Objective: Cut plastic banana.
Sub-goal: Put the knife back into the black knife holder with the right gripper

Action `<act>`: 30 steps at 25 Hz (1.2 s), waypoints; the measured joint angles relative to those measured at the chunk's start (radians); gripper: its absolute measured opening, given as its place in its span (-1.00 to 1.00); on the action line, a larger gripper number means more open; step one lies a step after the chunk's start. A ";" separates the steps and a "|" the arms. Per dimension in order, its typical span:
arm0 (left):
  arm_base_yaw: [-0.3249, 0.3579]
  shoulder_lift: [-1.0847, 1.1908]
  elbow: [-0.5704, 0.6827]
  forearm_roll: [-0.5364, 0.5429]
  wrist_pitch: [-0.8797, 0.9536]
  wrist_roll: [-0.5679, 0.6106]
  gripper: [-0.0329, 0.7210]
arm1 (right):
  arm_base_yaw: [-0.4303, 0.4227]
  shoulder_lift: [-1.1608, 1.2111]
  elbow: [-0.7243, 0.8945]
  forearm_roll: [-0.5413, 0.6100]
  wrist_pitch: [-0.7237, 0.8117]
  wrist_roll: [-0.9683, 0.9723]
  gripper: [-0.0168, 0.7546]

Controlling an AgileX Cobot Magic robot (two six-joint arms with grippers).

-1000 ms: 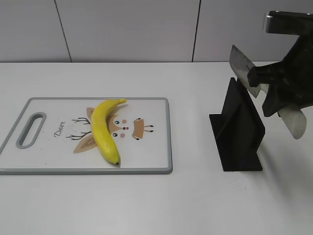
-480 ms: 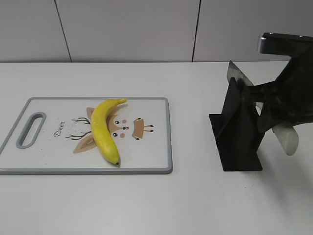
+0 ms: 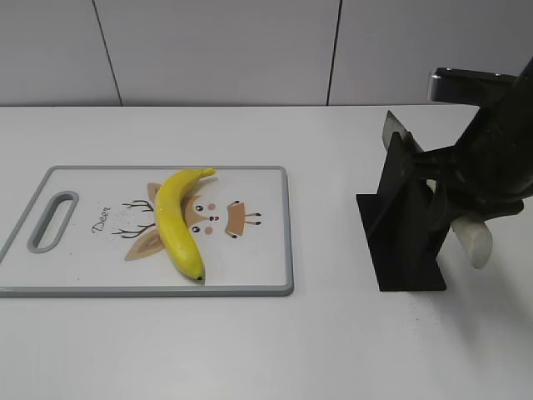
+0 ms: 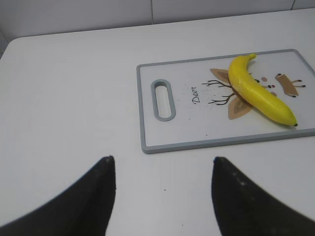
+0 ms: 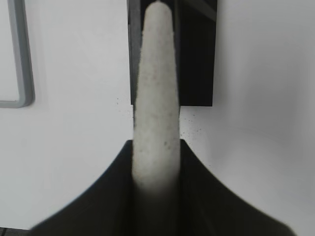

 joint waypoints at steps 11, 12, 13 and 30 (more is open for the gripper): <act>0.000 0.000 0.000 0.000 0.000 0.000 0.65 | 0.000 -0.083 0.001 0.002 -0.019 -0.084 0.69; 0.000 0.000 0.000 0.000 0.000 0.000 0.65 | 0.000 -0.106 0.002 0.002 -0.010 -0.094 0.68; 0.000 0.000 0.000 0.000 0.000 0.000 0.65 | 0.000 -0.137 0.005 0.002 -0.001 -0.109 0.68; 0.000 0.000 0.000 0.000 0.000 0.000 0.65 | 0.000 -0.813 0.441 0.001 -0.070 -0.290 0.58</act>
